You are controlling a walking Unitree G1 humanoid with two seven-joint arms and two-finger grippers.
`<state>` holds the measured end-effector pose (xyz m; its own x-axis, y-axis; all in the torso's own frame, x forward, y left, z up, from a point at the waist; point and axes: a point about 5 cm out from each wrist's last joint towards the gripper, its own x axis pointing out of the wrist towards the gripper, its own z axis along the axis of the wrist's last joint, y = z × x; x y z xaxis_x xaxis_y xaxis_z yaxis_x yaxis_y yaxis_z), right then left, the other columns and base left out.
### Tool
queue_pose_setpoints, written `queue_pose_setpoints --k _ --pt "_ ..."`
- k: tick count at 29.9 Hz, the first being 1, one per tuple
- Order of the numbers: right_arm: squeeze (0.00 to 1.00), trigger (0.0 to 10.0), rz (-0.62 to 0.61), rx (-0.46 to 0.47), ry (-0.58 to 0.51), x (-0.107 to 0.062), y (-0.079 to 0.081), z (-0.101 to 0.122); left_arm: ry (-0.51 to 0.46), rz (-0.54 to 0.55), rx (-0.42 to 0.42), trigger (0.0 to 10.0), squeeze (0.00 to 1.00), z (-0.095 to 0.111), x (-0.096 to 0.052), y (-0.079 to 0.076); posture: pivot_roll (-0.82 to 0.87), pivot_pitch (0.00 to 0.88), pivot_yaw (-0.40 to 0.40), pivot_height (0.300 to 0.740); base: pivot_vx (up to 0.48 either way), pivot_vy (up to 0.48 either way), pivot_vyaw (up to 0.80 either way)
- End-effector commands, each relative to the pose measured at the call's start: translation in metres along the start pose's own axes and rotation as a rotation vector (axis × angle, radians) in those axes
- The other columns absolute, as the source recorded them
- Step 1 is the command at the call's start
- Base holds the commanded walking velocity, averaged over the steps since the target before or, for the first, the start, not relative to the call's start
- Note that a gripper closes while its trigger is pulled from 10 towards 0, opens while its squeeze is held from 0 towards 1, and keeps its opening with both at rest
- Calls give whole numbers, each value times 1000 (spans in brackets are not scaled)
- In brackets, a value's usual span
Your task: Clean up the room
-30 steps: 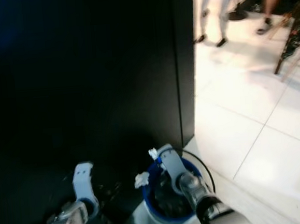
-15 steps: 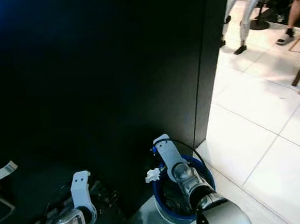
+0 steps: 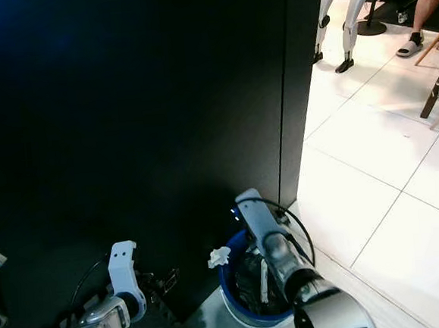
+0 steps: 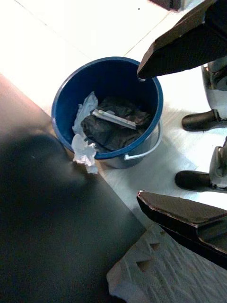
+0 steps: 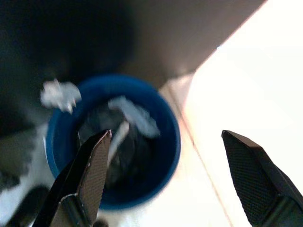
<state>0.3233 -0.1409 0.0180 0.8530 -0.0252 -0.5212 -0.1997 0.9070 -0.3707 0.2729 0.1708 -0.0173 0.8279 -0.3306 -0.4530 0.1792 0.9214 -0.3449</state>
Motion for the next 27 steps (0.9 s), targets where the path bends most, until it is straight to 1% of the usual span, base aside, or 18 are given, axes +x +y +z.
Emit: queue_pose_setpoints --k 1,2,3,4,6,7,8,9,10,13,14,15,16,18,19,22,25,27 --pt "0 10000 7 54 30 -1 2 -9 34 31 -5 10000 0 -10 -5 5 61 162 82 740 0 0 0" --pt "0 10000 -5 76 93 -5 -4 -31 60 53 -5 10000 0 -16 -8 8 48 159 83 740 0 0 0" --pt "0 10000 -5 76 93 -5 -4 -31 60 53 -5 10000 0 -16 -8 8 48 159 83 740 0 0 0" --pt "0 10000 -15 106 163 -11 -8 -56 93 85 -13 10000 0 -24 -12 12 45 158 82 740 0 0 0" --pt "0 10000 -28 141 254 -21 -13 -88 137 125 -30 10000 0 -36 -19 17 37 153 81 740 0 0 0" --pt "0 10000 -32 150 274 -24 -14 -95 148 136 -38 10000 0 -39 -21 18 34 153 80 740 0 0 0" --pt "0 10000 -45 170 327 -30 -15 -112 172 159 -57 10000 0 -46 -24 20 27 148 76 740 0 0 0" --pt "0 10000 -45 170 327 -30 -15 -112 172 159 -57 10000 0 -46 -24 20 27 148 76 740 0 0 0" --pt "0 10000 -57 212 418 -44 -15 -140 207 199 -94 10000 0 -58 -31 24 18 144 73 740 0 0 -788" --pt "0 10000 -57 232 453 -50 -14 -151 218 215 -109 10000 0 -62 -34 25 18 144 73 740 0 0 -788" --pt "0 10000 -66 230 549 -68 -13 -180 248 269 -152 10000 0 -73 -42 30 12 138 65 740 0 0 -788" --pt "0 10000 -69 220 577 -75 -13 -189 253 285 -167 10000 0 -75 -44 32 12 138 65 740 0 0 -788" --pt "0 10000 -69 220 577 -75 -13 -189 253 285 -167 10000 0 -75 -44 32 12 138 65 740 0 0 -788" --pt "0 10000 -69 200 638 -88 -12 -207 267 304 -185 10000 0 -81 -48 33 6 133 61 740 0 0 -794" --pt "0 10000 -69 200 638 -88 -12 -207 267 304 -185 10000 0 -81 -48 33 6 133 61 740 0 0 -800" --pt "0 10000 -67 170 696 -101 -10 -222 308 318 -190 10000 0 -90 -53 33 4 128 56 740 0 0 -523" --pt "0 10000 -61 164 709 -105 -9 -226 331 324 -187 10000 0 -95 -56 32 2 126 55 740 0 0 0" --pt "0 10000 -53 180 718 -106 -8 -227 341 319 -193 10000 0 -98 -56 30 -6 119 47 740 0 0 -800"
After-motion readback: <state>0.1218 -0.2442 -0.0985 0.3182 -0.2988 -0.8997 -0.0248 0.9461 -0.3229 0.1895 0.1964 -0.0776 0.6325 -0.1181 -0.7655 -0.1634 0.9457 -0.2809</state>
